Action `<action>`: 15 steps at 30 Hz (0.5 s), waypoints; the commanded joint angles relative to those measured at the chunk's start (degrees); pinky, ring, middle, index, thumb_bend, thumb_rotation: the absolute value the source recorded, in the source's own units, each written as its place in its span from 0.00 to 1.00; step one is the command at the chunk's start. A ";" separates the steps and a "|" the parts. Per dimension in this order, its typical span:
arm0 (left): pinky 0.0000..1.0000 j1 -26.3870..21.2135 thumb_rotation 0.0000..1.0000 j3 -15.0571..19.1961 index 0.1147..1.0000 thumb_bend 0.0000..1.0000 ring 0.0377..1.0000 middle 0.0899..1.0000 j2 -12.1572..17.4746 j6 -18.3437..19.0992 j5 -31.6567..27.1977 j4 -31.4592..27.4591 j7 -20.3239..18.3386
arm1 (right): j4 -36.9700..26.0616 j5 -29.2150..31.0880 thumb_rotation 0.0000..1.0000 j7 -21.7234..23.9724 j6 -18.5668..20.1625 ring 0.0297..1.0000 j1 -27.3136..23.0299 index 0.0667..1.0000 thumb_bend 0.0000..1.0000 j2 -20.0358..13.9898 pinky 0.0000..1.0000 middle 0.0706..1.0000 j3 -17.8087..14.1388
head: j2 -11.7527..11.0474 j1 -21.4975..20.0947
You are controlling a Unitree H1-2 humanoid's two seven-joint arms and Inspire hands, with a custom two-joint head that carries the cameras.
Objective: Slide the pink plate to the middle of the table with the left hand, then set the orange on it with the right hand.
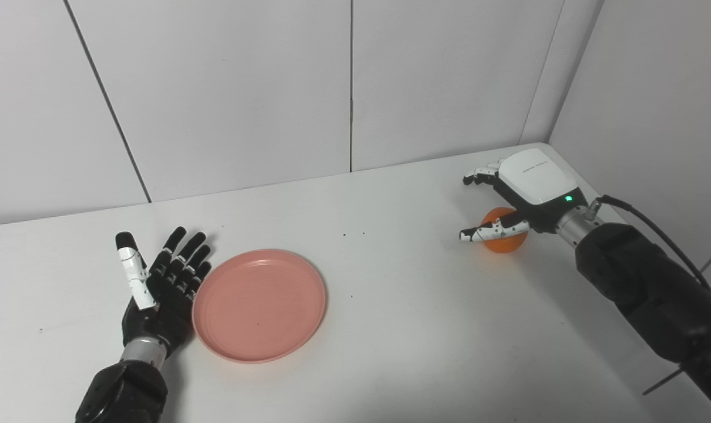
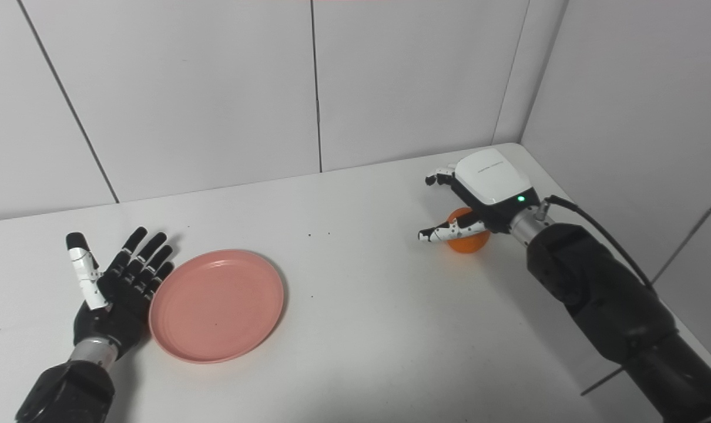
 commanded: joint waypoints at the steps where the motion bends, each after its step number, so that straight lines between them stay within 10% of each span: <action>1: 1.00 1.23 1.00 -0.23 0.89 0.89 0.91 0.82 0.01 1.15 -0.08 1.73 1.10 | -0.89 1.67 0.76 0.02 -2.92 0.74 -2.69 0.66 0.97 -2.38 0.82 0.69 -0.98 | -0.06 0.03; 15: 1.00 1.09 1.00 -0.53 0.89 0.91 0.90 0.81 0.53 1.15 -1.15 2.25 1.22 | -0.94 3.66 0.69 2.04 -3.88 0.74 -2.08 0.65 1.00 -1.35 0.81 0.68 -1.49 | 0.22 0.24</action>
